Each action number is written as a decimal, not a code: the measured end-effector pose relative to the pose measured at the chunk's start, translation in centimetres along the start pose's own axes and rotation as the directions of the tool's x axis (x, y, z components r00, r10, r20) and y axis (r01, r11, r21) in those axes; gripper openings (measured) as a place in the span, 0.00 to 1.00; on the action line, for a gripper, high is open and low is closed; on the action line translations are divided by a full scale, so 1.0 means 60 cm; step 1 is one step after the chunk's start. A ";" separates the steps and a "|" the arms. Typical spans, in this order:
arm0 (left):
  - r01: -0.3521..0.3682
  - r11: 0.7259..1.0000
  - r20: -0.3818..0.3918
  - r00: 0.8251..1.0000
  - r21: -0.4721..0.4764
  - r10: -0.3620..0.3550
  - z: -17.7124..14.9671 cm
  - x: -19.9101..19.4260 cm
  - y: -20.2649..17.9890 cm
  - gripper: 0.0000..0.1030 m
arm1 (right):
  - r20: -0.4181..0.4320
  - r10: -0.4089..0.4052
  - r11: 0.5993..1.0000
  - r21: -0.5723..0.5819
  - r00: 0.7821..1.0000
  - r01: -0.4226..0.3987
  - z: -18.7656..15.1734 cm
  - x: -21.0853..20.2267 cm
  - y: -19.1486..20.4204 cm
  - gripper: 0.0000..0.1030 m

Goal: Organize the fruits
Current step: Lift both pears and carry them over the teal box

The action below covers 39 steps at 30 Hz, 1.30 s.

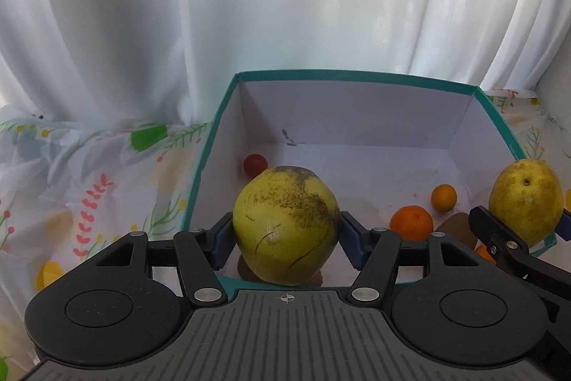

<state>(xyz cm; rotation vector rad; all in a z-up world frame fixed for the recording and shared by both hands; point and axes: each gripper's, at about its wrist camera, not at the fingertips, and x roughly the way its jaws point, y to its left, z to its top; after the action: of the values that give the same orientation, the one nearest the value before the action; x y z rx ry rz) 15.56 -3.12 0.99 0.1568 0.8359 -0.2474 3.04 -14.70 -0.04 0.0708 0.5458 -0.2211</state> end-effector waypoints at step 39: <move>-0.021 0.999 -0.078 0.997 0.049 0.025 -0.008 0.049 -0.007 0.64 | -0.062 -0.017 1.000 -0.012 0.998 0.016 -0.014 0.042 0.003 0.63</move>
<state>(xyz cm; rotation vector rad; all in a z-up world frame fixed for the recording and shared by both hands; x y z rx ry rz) 17.00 -3.85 -1.52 0.2219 0.9063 -0.2412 4.77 -14.92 -2.05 0.0624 0.6093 -0.2326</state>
